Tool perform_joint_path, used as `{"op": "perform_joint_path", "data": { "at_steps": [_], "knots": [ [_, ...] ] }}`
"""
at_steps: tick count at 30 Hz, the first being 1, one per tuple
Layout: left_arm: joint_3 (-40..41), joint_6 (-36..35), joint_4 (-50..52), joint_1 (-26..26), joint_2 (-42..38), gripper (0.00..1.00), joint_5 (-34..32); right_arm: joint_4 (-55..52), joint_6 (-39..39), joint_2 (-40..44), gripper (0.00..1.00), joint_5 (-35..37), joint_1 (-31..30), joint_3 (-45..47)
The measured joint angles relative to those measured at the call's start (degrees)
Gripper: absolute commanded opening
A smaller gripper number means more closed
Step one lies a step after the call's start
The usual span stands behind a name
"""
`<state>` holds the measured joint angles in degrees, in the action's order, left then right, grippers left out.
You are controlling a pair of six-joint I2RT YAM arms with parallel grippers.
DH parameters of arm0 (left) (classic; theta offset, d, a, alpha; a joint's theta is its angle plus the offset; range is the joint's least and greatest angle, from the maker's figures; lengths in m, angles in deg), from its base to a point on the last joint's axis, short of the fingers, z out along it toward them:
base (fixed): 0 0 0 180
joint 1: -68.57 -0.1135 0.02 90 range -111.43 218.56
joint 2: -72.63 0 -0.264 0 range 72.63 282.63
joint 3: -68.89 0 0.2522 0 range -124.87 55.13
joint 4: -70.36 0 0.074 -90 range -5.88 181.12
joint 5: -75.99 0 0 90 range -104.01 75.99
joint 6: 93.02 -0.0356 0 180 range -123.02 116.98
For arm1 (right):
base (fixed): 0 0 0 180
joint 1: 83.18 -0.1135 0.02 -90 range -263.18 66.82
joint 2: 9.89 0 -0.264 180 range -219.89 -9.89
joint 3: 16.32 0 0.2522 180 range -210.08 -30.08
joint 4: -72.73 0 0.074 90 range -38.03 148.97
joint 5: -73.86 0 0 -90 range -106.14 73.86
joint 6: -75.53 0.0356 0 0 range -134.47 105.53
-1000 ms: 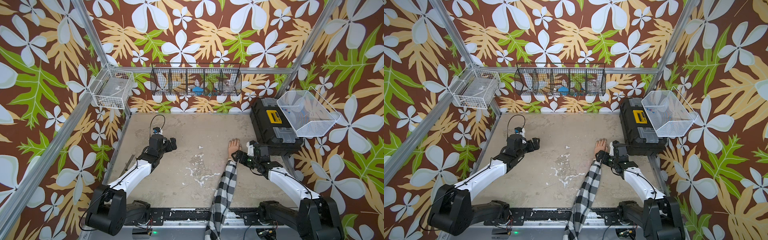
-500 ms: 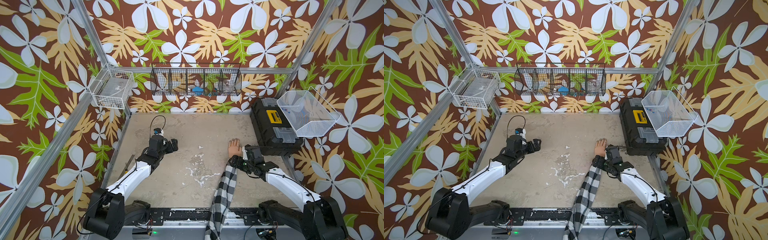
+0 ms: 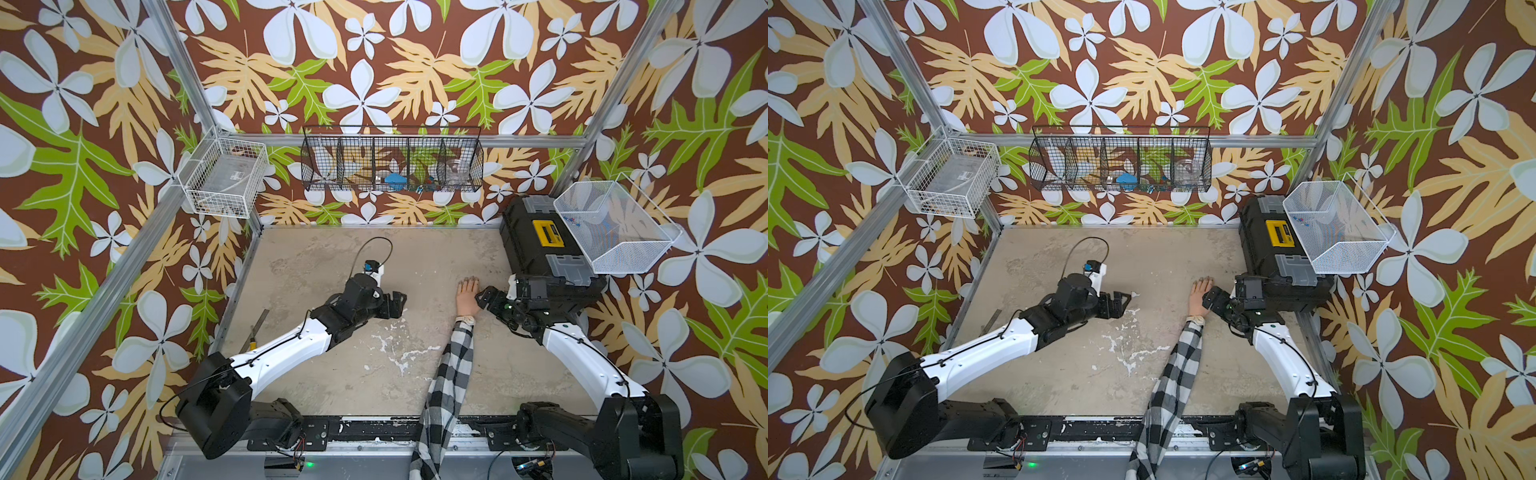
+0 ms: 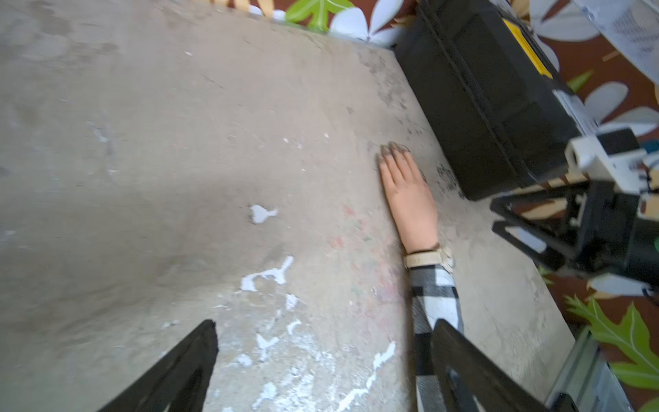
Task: Take off the watch
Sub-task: Adjust the hand at the center of the board.
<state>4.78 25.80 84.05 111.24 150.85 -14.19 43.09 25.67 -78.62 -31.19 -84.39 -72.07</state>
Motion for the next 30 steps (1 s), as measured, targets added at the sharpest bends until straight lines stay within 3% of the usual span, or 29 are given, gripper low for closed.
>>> {"op": "perform_joint_path", "data": {
  "at_steps": [13,21,30],
  "knots": [
    [-16.3,2.3,3.6,19.1,19.5,0.84,-8.5,2.6,-0.1,-7.0,1.00,-1.4,4.3,-2.1],
    [-28.2,2.3,8.1,23.5,31.8,0.81,-12.7,3.1,-0.4,-10.2,1.00,-1.4,7.1,-3.7],
    [-38.4,2.6,14.7,24.9,41.9,0.77,-17.0,3.0,-1.4,-11.6,1.00,-1.0,7.2,-5.6]
  ]
}}
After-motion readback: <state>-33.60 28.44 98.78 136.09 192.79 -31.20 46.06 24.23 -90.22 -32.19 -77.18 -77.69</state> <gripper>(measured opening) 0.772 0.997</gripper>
